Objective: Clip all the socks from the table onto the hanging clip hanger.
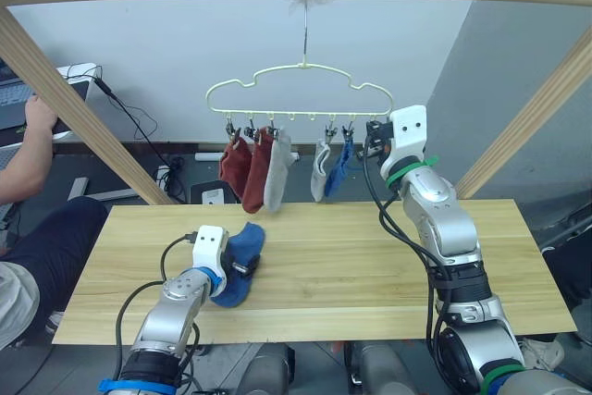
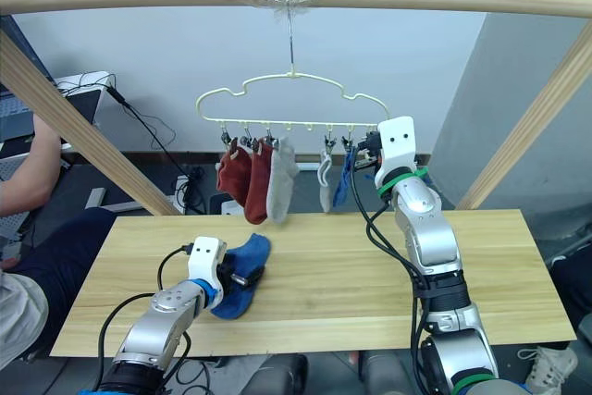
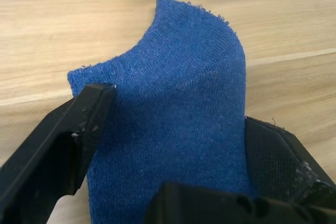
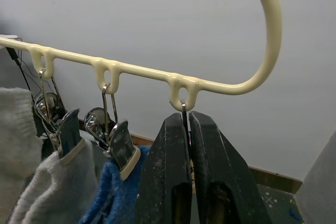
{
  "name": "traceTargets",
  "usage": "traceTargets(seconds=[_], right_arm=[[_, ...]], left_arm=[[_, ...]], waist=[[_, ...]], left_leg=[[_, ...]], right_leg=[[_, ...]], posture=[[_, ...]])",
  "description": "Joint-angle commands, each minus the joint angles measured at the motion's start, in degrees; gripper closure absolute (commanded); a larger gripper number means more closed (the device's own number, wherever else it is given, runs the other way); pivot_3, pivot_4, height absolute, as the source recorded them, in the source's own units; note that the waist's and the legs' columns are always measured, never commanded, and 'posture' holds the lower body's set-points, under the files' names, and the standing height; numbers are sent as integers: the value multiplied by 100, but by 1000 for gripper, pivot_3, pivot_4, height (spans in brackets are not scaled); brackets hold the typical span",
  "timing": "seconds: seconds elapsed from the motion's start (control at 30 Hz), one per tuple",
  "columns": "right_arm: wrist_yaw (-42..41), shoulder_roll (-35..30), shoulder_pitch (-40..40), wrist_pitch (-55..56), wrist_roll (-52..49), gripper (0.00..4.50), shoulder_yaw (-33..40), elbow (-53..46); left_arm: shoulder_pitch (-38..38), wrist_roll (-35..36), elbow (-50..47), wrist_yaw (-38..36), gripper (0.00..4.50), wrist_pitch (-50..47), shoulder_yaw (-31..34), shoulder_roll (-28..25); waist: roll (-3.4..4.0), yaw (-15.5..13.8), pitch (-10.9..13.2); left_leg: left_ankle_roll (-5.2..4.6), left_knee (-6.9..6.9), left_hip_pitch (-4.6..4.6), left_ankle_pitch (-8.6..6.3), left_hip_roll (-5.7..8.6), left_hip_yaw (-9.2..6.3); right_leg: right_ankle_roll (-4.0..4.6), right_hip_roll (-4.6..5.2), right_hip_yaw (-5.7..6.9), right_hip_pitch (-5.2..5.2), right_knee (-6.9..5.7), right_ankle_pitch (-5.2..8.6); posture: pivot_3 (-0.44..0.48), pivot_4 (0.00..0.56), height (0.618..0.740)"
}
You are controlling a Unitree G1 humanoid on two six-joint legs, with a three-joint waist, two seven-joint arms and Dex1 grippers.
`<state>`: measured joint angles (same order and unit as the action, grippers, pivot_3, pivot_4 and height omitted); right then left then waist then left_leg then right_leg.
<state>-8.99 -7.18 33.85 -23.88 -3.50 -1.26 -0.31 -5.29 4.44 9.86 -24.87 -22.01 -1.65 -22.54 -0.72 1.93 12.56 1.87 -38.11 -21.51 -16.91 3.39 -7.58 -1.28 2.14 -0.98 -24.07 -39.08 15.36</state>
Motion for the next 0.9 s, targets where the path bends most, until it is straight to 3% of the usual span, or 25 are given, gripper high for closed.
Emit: traceTargets(seconds=[0.03,0.27,0.4,0.67,0.9], right_arm=[[-19,-44,-3,-44,-28,4500,62,-180],[-78,-85,-27,-126,-57,4500,69,-270],[-135,-93,-20,-335,-144,4500,114,-356],[-173,-192,184,-1911,-792,4500,559,-588],[83,-172,860,-3574,-1605,4500,1417,-816]], left_arm=[[72,-46,111,-105,1452,31,-17,-69],[-9,-135,140,-201,3583,389,-131,10],[-41,-18,-55,-362,4490,419,-164,119],[-247,275,-795,-776,4490,734,-375,421],[-843,279,-1633,-754,4490,775,-793,910]], waist=[[0,0,0],[1,-1,-2],[1,-1,-2],[-3,-20,-4],[-6,-5,-11]], left_leg=[[0,0,1,0,0,0],[0,1,2,1,0,0],[1,1,1,1,0,1],[2,0,-5,2,0,-3],[-6,-5,-17,7,3,-1]], right_leg=[[0,0,0,1,0,0],[1,0,-1,1,0,-1],[1,0,0,0,1,-1],[1,1,3,0,2,-1],[-6,4,2,-1,11,-15]], posture=[[-29,215,740],[-37,204,740],[-37,204,740],[-51,203,740],[-51,203,740]])
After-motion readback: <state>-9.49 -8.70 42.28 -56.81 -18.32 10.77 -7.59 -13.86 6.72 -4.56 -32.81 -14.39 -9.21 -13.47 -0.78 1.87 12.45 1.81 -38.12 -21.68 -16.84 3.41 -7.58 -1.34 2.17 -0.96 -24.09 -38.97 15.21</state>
